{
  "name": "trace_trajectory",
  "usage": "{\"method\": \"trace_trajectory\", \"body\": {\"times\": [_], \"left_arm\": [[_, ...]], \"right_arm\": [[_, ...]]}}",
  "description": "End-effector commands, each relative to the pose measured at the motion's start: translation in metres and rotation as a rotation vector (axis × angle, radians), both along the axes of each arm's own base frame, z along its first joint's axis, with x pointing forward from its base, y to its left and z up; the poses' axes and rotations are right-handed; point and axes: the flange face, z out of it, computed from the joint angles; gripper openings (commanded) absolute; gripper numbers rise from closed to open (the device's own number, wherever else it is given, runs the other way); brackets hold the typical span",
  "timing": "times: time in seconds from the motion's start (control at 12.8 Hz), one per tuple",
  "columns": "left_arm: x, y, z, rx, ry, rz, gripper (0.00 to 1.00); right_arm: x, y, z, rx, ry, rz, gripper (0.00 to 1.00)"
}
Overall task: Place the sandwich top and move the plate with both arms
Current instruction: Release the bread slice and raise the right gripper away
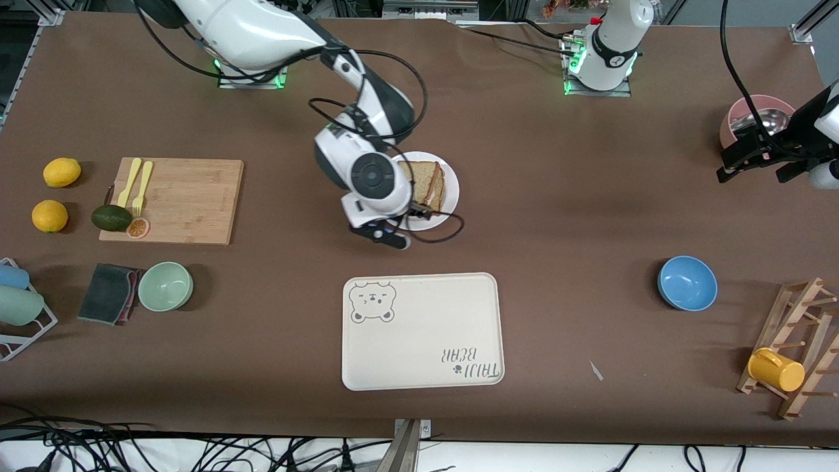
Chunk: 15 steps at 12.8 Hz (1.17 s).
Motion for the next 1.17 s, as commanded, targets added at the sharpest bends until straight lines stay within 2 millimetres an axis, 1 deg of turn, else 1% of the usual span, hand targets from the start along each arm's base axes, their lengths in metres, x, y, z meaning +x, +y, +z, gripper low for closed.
{"method": "trace_trajectory", "body": {"times": [0.0, 0.08, 0.16, 0.23, 0.31, 0.39, 0.47, 0.55, 0.63, 0.7, 0.78, 0.86, 0.94, 1.02, 1.1], "left_arm": [[-0.001, 0.002, 0.006, -0.011, 0.003, -0.011, 1.0], [-0.001, 0.002, 0.006, -0.012, 0.005, -0.011, 1.0], [-0.001, 0.005, 0.006, -0.01, 0.003, -0.006, 1.0], [0.0, 0.005, 0.005, -0.012, 0.007, 0.001, 1.0], [-0.001, 0.002, 0.004, -0.004, 0.01, 0.008, 1.0], [-0.002, 0.002, 0.004, -0.004, 0.016, 0.011, 1.0], [-0.002, 0.004, 0.003, -0.005, 0.024, 0.015, 1.0], [-0.001, 0.006, 0.001, -0.006, 0.029, 0.018, 1.0], [0.002, 0.007, -0.006, -0.003, 0.041, 0.021, 1.0], [0.005, 0.007, -0.015, -0.002, 0.056, 0.02, 1.0], [0.007, 0.006, -0.021, -0.001, 0.069, 0.018, 1.0], [0.011, 0.004, -0.029, -0.004, 0.081, 0.017, 1.0], [0.015, 0.003, -0.038, -0.015, 0.093, 0.017, 1.0], [0.02, -0.001, -0.047, -0.018, 0.107, 0.012, 1.0], [0.023, -0.003, -0.057, -0.017, 0.121, 0.01, 1.0]], "right_arm": [[0.024, -0.047, 0.027, 0.006, -0.02, 0.036, 1.0], [0.04, -0.072, 0.032, 0.019, -0.026, 0.054, 1.0], [0.052, -0.095, 0.042, 0.032, -0.038, 0.074, 1.0], [0.061, -0.116, 0.056, 0.047, -0.056, 0.113, 1.0], [0.069, -0.136, 0.067, 0.056, -0.062, 0.143, 1.0], [0.072, -0.151, 0.076, 0.053, -0.062, 0.141, 1.0], [0.079, -0.17, 0.083, 0.053, -0.065, 0.138, 1.0], [0.083, -0.19, 0.094, 0.056, -0.068, 0.173, 1.0], [0.085, -0.216, 0.107, 0.055, -0.068, 0.224, 1.0], [0.087, -0.239, 0.125, 0.046, -0.09, 0.283, 1.0], [0.083, -0.252, 0.134, 0.039, -0.098, 0.322, 1.0], [0.076, -0.258, 0.145, 0.024, -0.108, 0.34, 1.0], [0.07, -0.269, 0.146, 0.013, -0.1, 0.348, 1.0], [0.066, -0.288, 0.157, 0.016, -0.11, 0.392, 1.0], [0.067, -0.308, 0.163, 0.019, -0.108, 0.415, 1.0]]}}
